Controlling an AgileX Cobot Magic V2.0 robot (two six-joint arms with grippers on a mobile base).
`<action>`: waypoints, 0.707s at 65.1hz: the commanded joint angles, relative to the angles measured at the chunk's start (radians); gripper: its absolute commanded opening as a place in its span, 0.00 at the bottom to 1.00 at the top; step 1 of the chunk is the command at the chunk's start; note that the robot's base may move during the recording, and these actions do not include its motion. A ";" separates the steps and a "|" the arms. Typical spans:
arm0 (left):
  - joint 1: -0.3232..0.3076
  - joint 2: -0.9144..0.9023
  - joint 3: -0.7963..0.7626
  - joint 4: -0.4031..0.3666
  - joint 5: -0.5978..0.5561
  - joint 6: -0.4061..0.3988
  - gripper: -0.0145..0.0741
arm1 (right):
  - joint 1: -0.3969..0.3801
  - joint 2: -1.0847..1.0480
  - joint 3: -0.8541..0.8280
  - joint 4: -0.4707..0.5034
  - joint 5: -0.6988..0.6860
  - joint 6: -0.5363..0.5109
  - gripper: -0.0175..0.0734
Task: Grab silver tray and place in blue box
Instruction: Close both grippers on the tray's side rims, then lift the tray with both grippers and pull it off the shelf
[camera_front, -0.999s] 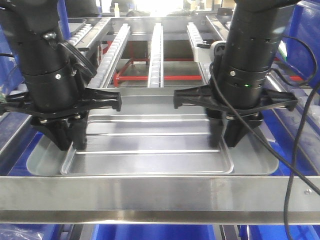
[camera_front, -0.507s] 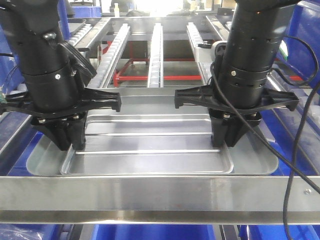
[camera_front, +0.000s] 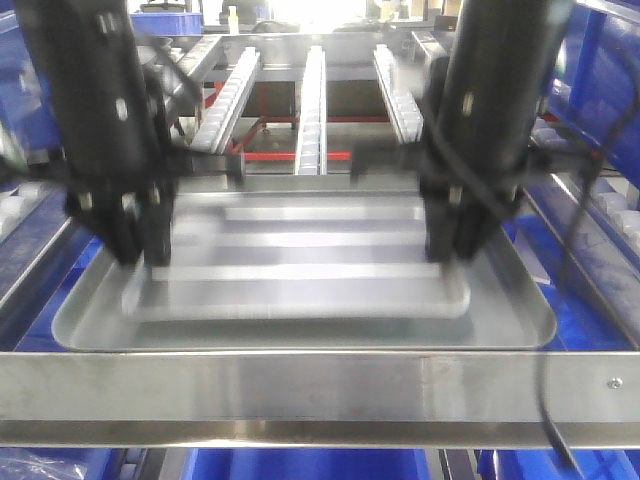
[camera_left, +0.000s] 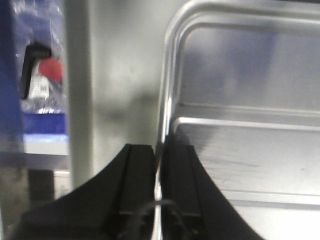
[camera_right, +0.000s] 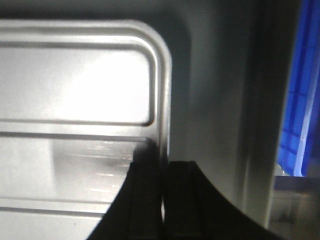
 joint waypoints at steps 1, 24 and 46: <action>0.002 -0.103 -0.036 0.022 0.027 -0.004 0.15 | -0.002 -0.091 -0.035 -0.022 0.028 -0.011 0.25; -0.009 -0.254 0.082 0.026 0.038 -0.042 0.15 | 0.005 -0.257 0.049 -0.050 0.054 0.027 0.25; -0.116 -0.393 0.203 0.062 0.042 -0.181 0.15 | 0.126 -0.379 0.189 -0.104 0.046 0.159 0.25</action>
